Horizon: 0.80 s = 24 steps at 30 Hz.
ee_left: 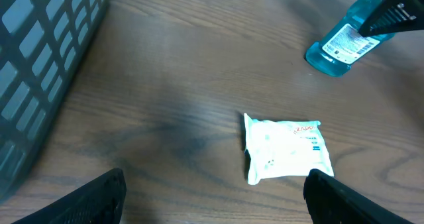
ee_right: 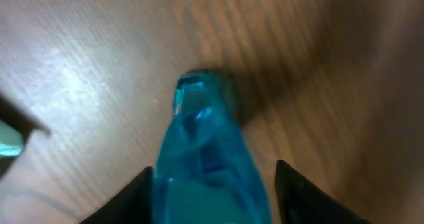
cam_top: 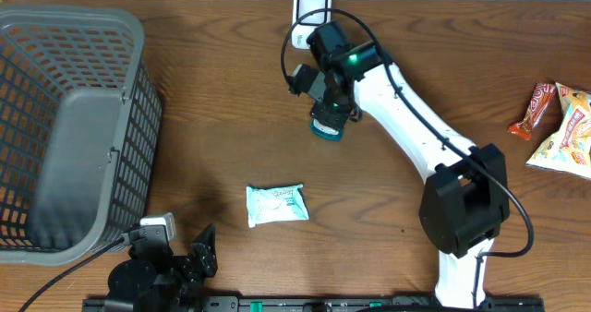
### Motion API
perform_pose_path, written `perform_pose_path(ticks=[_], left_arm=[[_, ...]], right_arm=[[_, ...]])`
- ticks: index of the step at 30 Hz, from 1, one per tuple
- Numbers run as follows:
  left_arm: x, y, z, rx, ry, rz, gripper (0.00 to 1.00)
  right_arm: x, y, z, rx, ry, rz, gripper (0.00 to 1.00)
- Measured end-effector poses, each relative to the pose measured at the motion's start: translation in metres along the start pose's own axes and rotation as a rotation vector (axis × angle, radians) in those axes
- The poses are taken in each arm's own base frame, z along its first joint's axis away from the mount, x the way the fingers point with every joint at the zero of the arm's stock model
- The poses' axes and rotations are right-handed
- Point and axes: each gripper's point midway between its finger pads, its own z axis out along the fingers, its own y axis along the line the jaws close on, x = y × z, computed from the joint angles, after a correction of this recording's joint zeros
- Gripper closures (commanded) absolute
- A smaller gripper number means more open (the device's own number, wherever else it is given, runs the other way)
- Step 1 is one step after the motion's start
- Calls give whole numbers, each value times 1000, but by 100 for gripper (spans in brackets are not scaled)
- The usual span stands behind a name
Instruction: Scan the item barcode
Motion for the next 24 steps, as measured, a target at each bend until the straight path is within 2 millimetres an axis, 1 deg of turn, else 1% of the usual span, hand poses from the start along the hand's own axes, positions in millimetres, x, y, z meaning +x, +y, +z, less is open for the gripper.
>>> perform_pose_path(ticks=[1,3,4,8,12,15,16,19,21,22,24], left_arm=[[0,0,0,0,-1,0,14],[0,0,0,0,0,0,14],[0,0,0,0,0,0,14],[0,0,0,0,0,0,14],[0,0,0,0,0,0,14],[0,0,0,0,0,0,14],[0,0,0,0,0,0,14],[0,0,0,0,0,0,14],[0,0,0,0,0,0,14],[0,0,0,0,0,0,14],[0,0,0,0,0,0,14]], right_arm=[[-1,-1,0,10,-1,17,20],[-3,0,0,20,-1,53,4],[-3,0,-1,22,0,77,1],[-6,-2,-8,34,-3,166,1],[-8,-4,-29,36,1,267,1],[-13,-7,-53,42,-25,343,1],[-14,-7,-57,42,-30,353,1],[-8,-2,-86,41,-58,408,1],[-5,-2,-110,45,-101,438,1],[-3,-2,-129,56,-145,454,1],[3,-2,-159,78,-224,481,1]])
